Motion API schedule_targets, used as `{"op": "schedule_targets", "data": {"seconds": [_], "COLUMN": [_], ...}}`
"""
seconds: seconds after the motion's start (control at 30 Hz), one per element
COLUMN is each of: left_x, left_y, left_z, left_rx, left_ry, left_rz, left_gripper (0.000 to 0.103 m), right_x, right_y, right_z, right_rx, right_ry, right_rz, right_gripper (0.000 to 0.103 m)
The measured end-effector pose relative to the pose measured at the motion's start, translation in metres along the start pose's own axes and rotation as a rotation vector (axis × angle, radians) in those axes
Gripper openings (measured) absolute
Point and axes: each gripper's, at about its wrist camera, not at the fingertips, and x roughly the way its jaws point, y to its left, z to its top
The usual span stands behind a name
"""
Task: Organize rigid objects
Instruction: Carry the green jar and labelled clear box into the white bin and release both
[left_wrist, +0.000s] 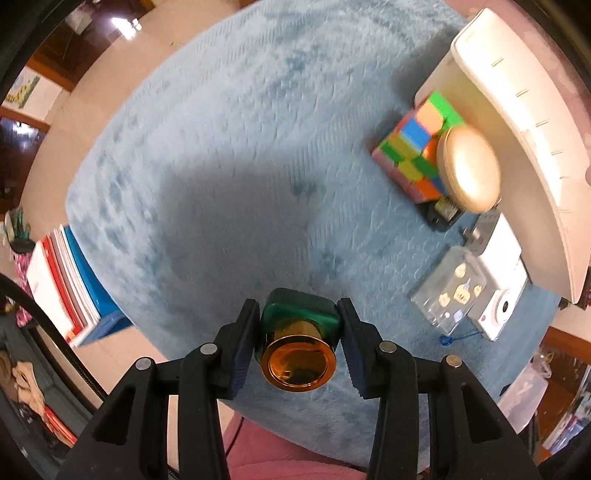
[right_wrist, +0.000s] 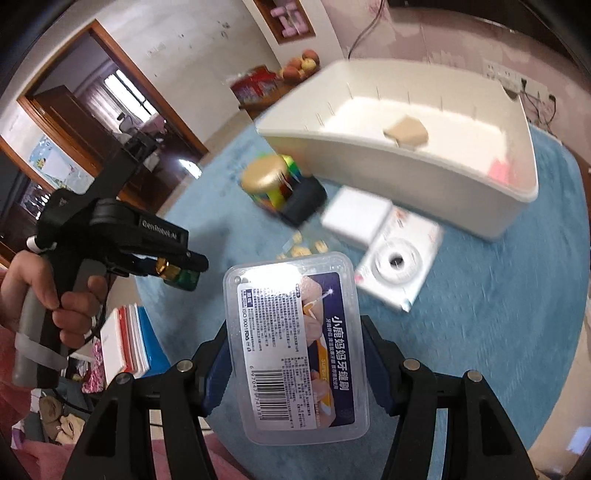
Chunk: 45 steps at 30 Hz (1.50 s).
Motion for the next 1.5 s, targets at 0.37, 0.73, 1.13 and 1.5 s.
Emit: {"op": "schedule_targets", "data": {"seconds": [0.37, 0.73, 1.13, 1.5], "left_x": [-0.033, -0.081, -0.097, -0.098], "left_y": [-0.043, -0.103, -0.158, -0.191], "left_z": [0.066, 0.123, 0.152, 0.153], "left_rx": [0.16, 0.377, 0.609, 0.773], "left_ry": [-0.113, -0.177, -0.246, -0.351], "left_rz": [-0.016, -0.031, -0.07, -0.169], "left_gripper": [0.047, 0.047, 0.047, 0.047], "right_x": [-0.012, -0.01, -0.005, 0.011], "right_y": [0.028, 0.029, 0.007, -0.025], "right_z": [0.05, 0.09, 0.113, 0.12], "right_rx": [0.0, 0.074, 0.17, 0.28], "right_ry": [-0.166, -0.327, -0.539, -0.621], "right_rz": [-0.05, -0.14, -0.286, -0.381], "right_gripper": [0.063, 0.063, 0.063, 0.063]}}
